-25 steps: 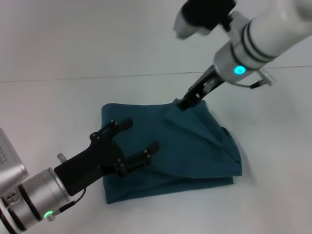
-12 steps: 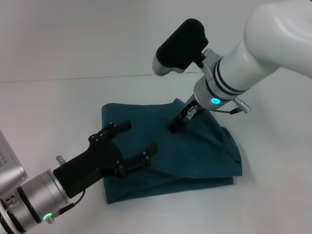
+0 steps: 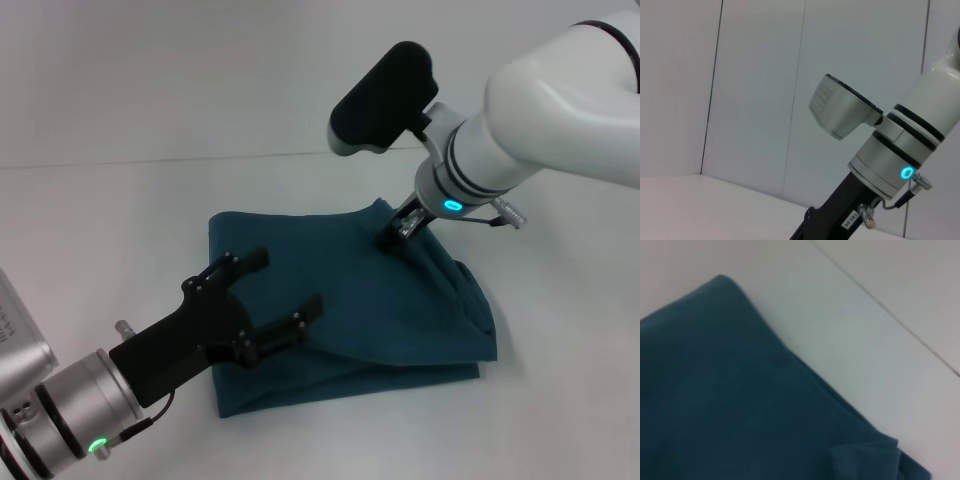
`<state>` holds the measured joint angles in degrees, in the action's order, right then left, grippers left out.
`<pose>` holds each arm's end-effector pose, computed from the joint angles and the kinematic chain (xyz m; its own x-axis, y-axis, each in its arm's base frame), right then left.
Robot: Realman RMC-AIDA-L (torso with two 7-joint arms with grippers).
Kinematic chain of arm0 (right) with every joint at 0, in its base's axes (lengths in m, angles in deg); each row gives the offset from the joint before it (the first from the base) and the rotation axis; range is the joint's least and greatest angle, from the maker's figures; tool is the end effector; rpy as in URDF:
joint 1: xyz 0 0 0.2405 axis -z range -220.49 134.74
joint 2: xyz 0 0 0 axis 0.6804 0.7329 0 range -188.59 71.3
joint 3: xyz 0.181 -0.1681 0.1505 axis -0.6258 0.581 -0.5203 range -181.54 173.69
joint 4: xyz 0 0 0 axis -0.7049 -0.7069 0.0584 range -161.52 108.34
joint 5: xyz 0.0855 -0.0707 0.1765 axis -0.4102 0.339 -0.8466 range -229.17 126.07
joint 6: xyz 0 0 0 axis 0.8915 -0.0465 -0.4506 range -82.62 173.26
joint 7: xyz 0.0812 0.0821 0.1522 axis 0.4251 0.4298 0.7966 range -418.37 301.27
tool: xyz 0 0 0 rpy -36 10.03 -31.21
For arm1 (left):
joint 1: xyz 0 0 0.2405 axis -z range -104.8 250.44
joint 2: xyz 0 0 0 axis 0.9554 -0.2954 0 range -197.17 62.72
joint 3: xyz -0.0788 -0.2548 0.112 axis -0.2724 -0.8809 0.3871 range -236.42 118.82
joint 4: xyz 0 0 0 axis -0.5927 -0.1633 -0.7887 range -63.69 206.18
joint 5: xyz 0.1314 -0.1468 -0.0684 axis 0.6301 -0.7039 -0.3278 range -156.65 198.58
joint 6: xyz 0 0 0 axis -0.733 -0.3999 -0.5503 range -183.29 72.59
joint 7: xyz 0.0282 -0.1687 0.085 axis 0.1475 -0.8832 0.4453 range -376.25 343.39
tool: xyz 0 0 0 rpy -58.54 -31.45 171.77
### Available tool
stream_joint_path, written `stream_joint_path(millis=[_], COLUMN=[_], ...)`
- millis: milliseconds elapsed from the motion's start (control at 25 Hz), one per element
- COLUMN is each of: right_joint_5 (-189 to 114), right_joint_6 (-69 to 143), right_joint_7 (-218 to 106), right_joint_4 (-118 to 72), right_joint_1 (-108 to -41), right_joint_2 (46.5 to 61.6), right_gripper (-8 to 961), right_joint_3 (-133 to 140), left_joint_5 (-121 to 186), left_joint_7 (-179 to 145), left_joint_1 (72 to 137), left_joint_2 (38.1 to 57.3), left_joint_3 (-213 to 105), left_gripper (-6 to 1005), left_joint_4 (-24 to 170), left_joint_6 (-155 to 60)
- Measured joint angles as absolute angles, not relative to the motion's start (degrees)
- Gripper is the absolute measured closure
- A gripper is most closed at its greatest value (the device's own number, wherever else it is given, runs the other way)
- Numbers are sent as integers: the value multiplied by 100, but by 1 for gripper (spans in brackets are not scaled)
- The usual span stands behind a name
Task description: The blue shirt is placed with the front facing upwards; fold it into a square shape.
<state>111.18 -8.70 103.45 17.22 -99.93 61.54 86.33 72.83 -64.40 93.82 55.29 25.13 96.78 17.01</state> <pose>0.1834 0.4949 -0.1128 0.8042 -0.5673 0.1772 -0.3003 -0.6451 -0.7026 -0.2364 0.3374 -0.1190 0.6441 0.1077 0.7573 0.4896 -0.8187 -0.3001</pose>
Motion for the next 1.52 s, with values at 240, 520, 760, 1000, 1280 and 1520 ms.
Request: stream_joint_path(millis=[240,520,760,1000,1280,1520], right_joint_5=[11583,11631,11514,8816,5587,4490], right_joint_6=[-813,-846,-872,-693,-1270,-2141], right_joint_7=[10595,10591,10550,9244,5496,2815], right_joint_4=[1715,1857,2809,4140,3516,2219], right_joint_1=[-9885,-9678,-9083,-7798,-6767,-6414], right_joint_2=[6120,6026,6077,6080,6086,6127], right_gripper=[410,437,468,500,651,712], right_joint_3=[8263,7755,6979,6610,6013,5063], left_joint_5=[7283,7296,7345,7345,7546,7700], left_joint_7=[-6440,-6441,-6439,-6387,-6442,-6415], left_joint_1=[9407,9414,9374,9241,9152,9101], left_joint_2=[5529,5529,5529,5543,5462,5509], left_joint_3=[2514,2514,2415,1820,1435,1262], left_gripper=[99,103,107,111,115,119], left_joint_4=[9635,9629,9662,9677,9666,9654], left_joint_6=[1690,1702,1737,2009,2416,2359])
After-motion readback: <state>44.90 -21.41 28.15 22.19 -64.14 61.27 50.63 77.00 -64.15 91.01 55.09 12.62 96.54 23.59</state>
